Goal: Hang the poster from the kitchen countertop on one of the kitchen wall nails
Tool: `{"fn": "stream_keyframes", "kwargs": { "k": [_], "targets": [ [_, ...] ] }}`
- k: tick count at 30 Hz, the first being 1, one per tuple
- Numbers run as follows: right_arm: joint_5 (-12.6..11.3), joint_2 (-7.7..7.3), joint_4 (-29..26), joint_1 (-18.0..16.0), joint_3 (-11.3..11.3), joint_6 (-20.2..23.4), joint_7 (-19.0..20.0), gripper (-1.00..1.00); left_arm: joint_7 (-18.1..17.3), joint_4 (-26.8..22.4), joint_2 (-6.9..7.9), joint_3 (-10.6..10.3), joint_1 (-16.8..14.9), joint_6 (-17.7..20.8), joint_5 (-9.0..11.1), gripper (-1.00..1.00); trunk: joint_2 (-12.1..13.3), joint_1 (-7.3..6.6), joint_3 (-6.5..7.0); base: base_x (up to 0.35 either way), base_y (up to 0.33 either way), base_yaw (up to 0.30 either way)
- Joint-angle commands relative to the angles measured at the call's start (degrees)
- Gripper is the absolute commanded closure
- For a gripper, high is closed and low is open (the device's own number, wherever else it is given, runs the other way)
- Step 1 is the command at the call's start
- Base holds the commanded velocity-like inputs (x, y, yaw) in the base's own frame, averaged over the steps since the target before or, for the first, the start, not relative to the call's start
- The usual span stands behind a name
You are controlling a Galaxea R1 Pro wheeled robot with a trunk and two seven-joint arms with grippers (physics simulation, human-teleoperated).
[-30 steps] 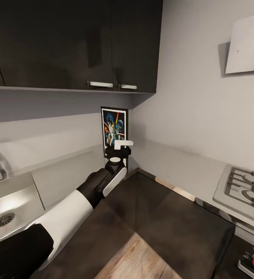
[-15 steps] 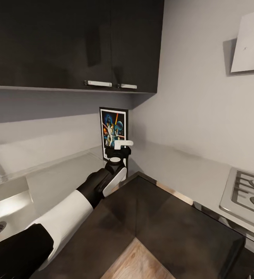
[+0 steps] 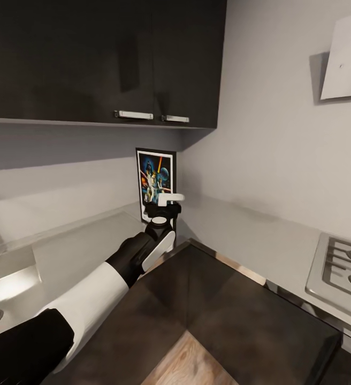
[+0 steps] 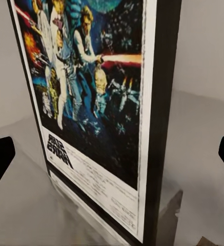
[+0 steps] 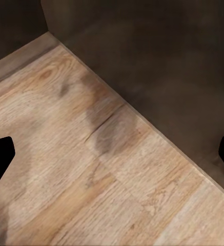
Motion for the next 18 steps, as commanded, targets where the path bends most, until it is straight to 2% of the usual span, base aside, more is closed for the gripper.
{"fn": "stream_keyframes", "kwargs": {
  "k": [1,10,12,15,18],
  "targets": [
    [0.06,-0.01,0.04,-0.04,0.06,-0.15,-0.01,-1.00,0.42,-0.02,0.00,-0.15,-0.07,0.20,0.24,-1.00,-0.04,0.01,-0.07,0.087,-0.058,0.000],
    [0.06,-0.01,0.04,-0.04,0.06,-0.14,-0.01,-1.00,1.01,0.00,0.00,-0.83,-0.07,0.33,0.21,-1.00,-0.04,0.01,-0.07,0.019,-0.012,0.000],
    [0.06,-0.01,0.04,-0.04,0.06,-0.13,-0.01,-1.00,3.20,-0.04,0.00,-1.76,-0.07,0.38,0.21,-1.00,-0.04,0.01,-0.07,0.002,-0.001,0.000],
    [0.06,-0.01,0.04,-0.04,0.06,-0.10,-0.01,-1.00,7.10,-0.32,0.00,-4.49,-0.07,0.50,0.44,-1.00,-0.04,0.01,-0.07,0.000,0.000,0.000],
    [0.06,-0.01,0.04,-0.04,0.06,-0.09,-0.01,-1.00,8.42,-0.58,0.00,-5.67,-0.07,0.53,0.84,-1.00,-0.04,0.01,-0.07,0.000,0.000,0.000]
  ]
}}
